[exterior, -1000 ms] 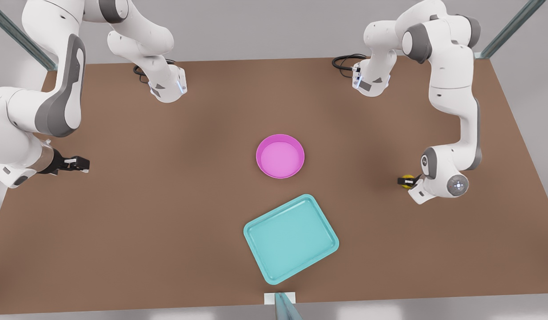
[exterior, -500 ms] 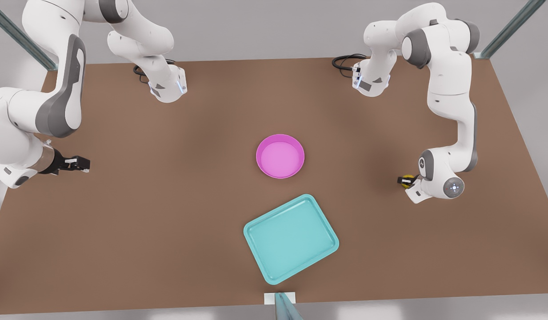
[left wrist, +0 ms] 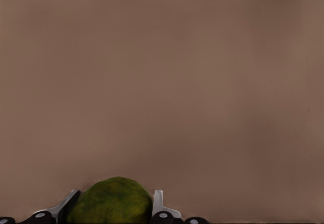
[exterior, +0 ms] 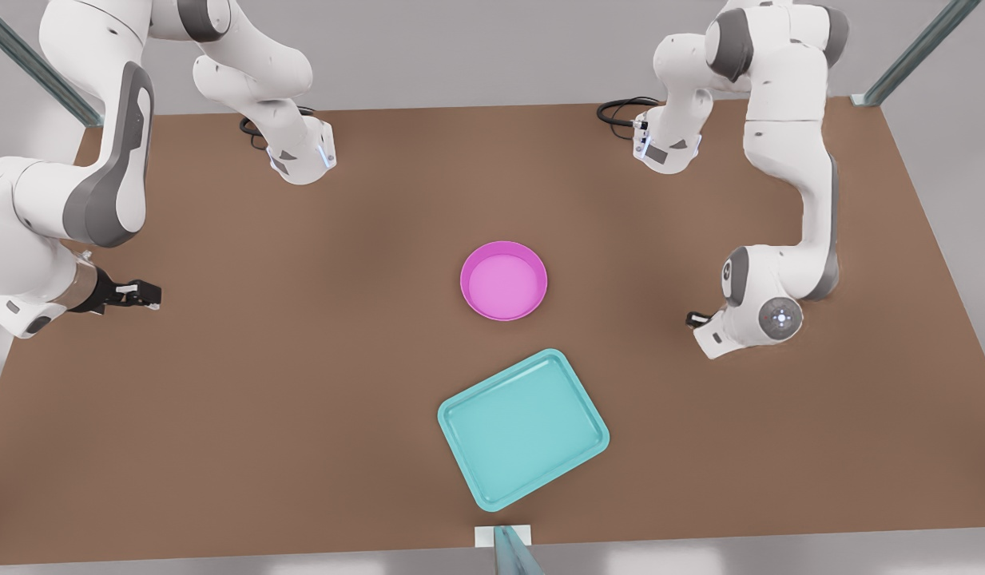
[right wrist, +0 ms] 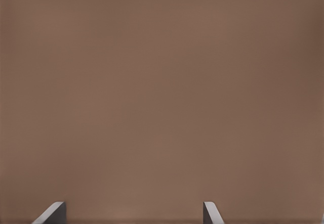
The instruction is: Place the orange on the plate with the left arm and the plate on the tray with the right arm
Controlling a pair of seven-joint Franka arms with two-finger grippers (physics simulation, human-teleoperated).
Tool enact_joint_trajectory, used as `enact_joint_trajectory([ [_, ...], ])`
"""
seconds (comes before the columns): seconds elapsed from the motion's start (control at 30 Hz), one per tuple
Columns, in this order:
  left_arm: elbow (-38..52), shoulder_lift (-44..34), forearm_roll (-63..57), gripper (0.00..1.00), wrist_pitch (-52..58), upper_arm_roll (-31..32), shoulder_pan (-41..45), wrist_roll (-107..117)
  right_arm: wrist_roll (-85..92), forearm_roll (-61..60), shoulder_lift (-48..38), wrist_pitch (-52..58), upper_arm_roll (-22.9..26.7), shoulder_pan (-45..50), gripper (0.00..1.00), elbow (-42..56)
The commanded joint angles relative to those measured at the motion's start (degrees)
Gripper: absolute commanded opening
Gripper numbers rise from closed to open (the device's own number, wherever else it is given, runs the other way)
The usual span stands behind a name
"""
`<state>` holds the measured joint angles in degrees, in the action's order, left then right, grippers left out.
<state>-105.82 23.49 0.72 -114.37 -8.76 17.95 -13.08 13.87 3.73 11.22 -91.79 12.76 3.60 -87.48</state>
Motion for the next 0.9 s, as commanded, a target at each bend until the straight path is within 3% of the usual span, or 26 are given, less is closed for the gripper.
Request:
enact_joint_trajectory([
  [0.0, 0.3, -3.5, 0.8, 0.6, 14.7, 0.1, 7.7, 24.8, 0.2, 0.0, -0.1, 0.0, 0.1, 0.0, 1.0, 0.0],
  [0.03, 3.1, -3.4, 1.1, 0.6, 19.4, 0.6, 12.9, 29.8, 0.2, 0.0, 0.1, 0.0, 0.1, 0.0, 1.0, 0.0],
  [0.2, 14.0, 5.1, 9.4, 0.6, 19.8, 0.7, 34.9, 48.0, 0.3, 0.0, 0.1, 0.0, 0.1, 0.0, 1.0, 0.0],
  [0.3, 16.5, 8.4, 9.3, 0.61, 19.3, 6.0, 36.7, 51.8, 0.2, 0.0, 0.2, -0.1, 0.1, 0.0, 1.0, 0.0],
  [0.57, 16.3, 11.2, 9.3, 0.62, 9.9, 5.0, 36.5, 53.6, 0.1, 0.0, 0.2, -0.1, 0.1, 0.1, 1.0, 0.0],
  [0.87, 16.3, 12.4, 9.2, 0.63, 8.0, 4.6, 35.1, 53.3, 0.1, 0.0, 0.6, -0.1, 0.1, 0.0, 1.0, 0.0],
])
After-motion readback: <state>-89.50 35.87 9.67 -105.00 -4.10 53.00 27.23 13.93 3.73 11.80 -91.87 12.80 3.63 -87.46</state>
